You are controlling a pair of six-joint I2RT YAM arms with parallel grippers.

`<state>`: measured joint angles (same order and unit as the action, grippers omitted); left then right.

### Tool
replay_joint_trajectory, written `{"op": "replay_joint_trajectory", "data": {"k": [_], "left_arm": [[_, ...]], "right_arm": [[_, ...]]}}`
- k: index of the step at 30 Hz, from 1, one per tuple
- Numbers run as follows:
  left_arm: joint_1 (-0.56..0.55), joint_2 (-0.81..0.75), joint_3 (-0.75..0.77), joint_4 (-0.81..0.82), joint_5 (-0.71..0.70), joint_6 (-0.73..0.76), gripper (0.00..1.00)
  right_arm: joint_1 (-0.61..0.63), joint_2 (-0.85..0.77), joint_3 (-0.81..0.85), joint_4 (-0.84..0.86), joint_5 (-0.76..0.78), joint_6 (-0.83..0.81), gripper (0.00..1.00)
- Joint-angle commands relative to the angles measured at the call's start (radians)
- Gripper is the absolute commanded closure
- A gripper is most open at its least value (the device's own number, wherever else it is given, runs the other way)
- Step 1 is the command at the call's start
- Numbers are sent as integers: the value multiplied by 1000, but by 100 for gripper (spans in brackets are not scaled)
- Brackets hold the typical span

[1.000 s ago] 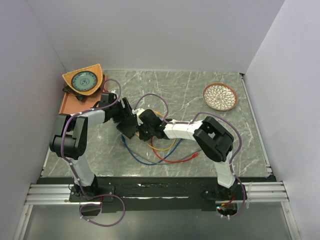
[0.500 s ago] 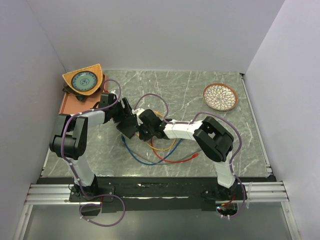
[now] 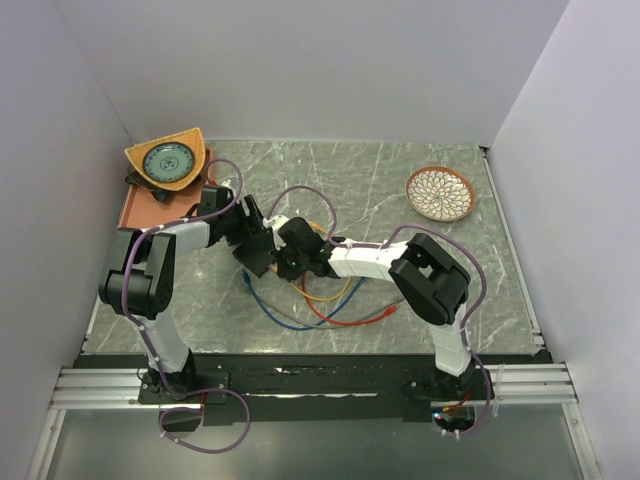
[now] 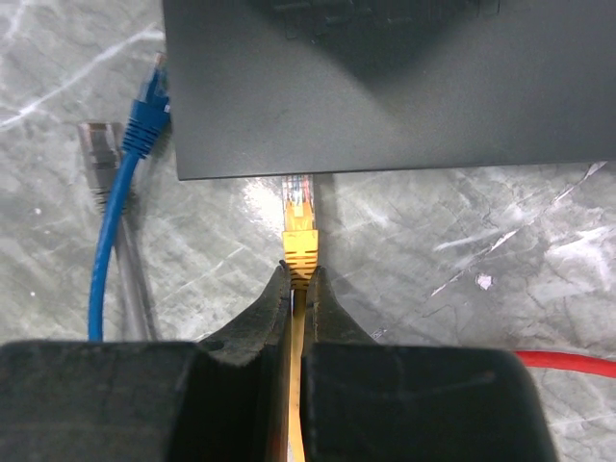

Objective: Insert the plug into the switch port

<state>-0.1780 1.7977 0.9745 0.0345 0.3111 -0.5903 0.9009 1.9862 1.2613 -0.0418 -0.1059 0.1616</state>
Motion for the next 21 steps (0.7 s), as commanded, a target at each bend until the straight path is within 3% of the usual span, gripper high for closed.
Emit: {"op": "replay_joint_trajectory", "data": {"k": [1, 10, 21], "left_arm": [[-15, 45, -45, -105, 17, -31, 21], [-14, 26, -59, -94, 46, -39, 22], [-15, -6, -103, -94, 51, -46, 25]], "right_arm": [[10, -78, 21, 169, -15, -16, 100], [13, 14, 72, 122, 61, 12, 100], [27, -7, 24, 201, 230, 73, 100]]}}
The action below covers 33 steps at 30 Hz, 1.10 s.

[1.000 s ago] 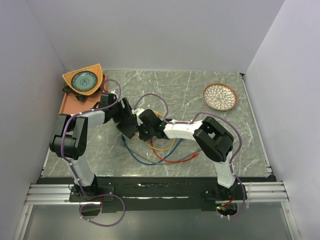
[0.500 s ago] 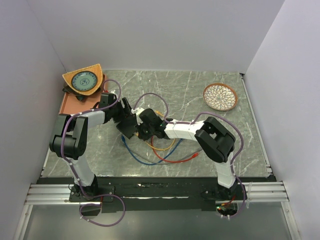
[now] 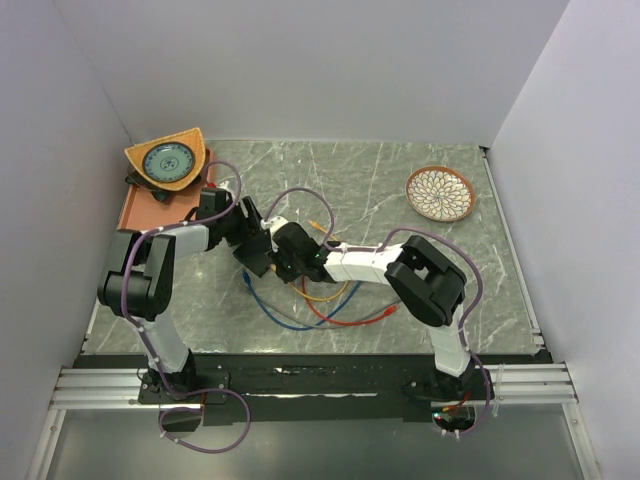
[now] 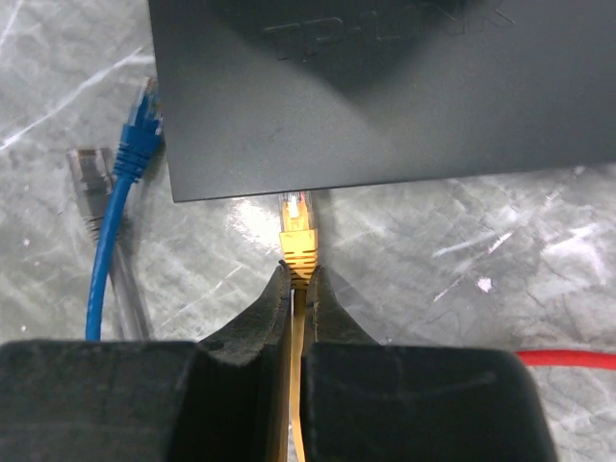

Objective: Insert the plug into the switch port

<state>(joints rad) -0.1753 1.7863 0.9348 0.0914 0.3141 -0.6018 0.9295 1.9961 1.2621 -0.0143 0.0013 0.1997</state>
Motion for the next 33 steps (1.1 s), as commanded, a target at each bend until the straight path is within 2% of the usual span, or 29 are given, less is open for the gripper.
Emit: {"op": "replay_joint_trajectory", "data": {"k": [1, 8, 17, 33], "left_arm": [[-18, 1, -67, -150, 42, -35, 25], [-18, -13, -86, -140, 56, -42, 27], [-26, -13, -106, -108, 88, -23, 28], [-64, -21, -140, -99, 132, -55, 39]], "right_arm": [[2, -25, 20, 177, 134, 37, 100], [5, -5, 62, 172, 126, 33, 100], [6, 27, 98, 159, 5, -3, 100], [-1, 76, 218, 134, 57, 20, 100]]}}
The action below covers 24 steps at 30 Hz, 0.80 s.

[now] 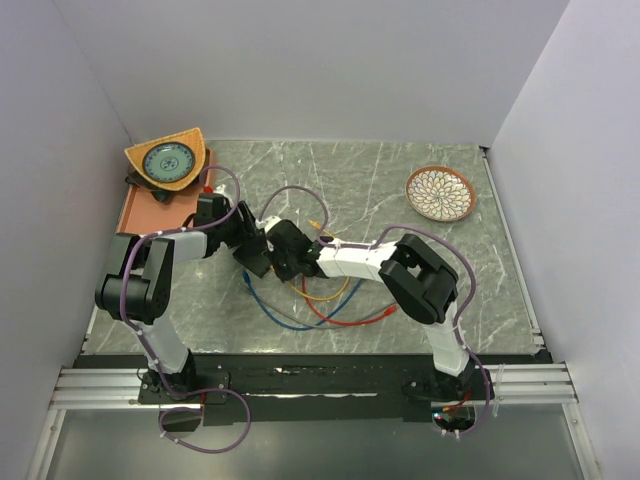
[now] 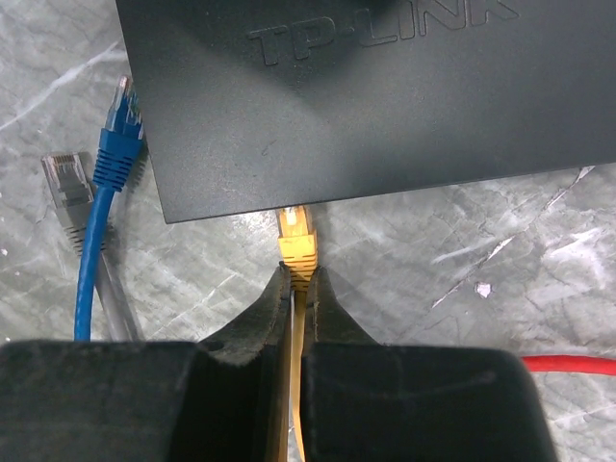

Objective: Insert the plug into the switch port

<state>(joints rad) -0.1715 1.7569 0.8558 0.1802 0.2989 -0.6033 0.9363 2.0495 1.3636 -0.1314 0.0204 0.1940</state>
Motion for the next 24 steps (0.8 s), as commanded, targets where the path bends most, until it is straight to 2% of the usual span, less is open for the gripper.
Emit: {"op": "replay_joint_trajectory", "data": {"k": [1, 17, 24], "left_arm": [[-71, 9, -64, -188, 151, -55, 39], [-137, -7, -81, -174, 146, -76, 46], [-154, -5, -81, -177, 126, -79, 46]], "right_arm": [[-8, 23, 120, 257, 38, 24, 100], [-22, 67, 256, 237, -2, 1, 100], [-25, 97, 345, 202, -16, 1, 100]]}}
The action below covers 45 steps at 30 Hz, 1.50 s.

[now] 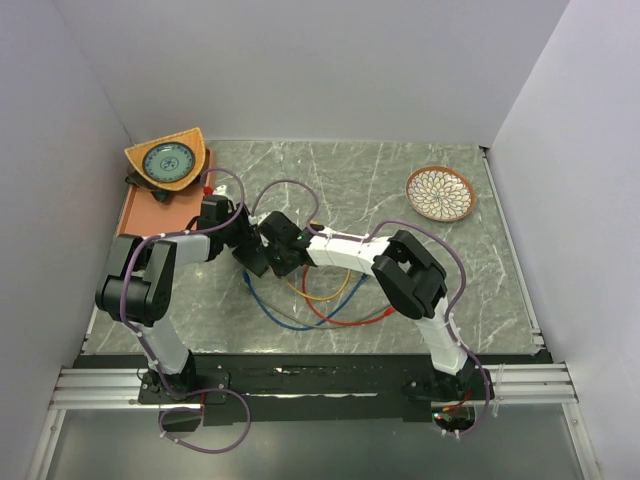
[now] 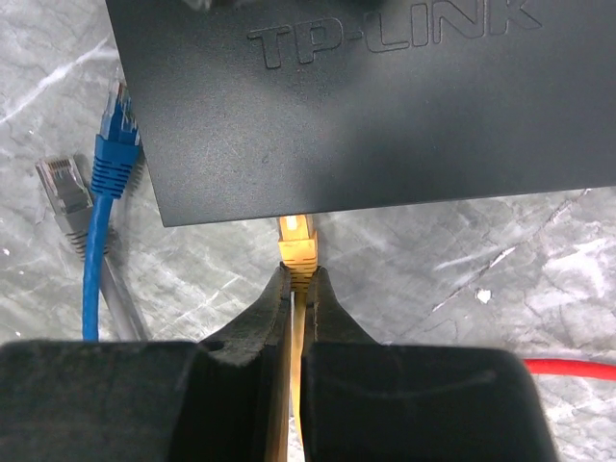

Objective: Insert the plug into the switch port

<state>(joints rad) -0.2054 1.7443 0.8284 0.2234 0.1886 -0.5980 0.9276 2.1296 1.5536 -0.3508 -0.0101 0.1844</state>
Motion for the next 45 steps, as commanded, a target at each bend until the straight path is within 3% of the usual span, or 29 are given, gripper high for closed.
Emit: {"op": "replay_joint_trajectory", "data": {"k": [1, 10, 14, 17, 34, 45], "left_arm": [[-121, 9, -54, -220, 238, -86, 46], [-129, 0, -58, -246, 226, -85, 45], [-129, 6, -45, -277, 186, -74, 35], [-129, 11, -34, -288, 146, -80, 28], [-66, -46, 135, -495, -178, -85, 3], [-37, -204, 75, -481, -187, -63, 1]], "right_arm": [[-16, 19, 160, 420, 18, 10, 100], [-18, 15, 155, 401, 15, 9, 100], [-18, -48, 45, 414, -19, 3, 99], [-19, -89, -21, 411, -22, 6, 85], [-21, -250, -131, 292, -42, -26, 40], [-24, -356, -283, 257, -1, -13, 15]]}}
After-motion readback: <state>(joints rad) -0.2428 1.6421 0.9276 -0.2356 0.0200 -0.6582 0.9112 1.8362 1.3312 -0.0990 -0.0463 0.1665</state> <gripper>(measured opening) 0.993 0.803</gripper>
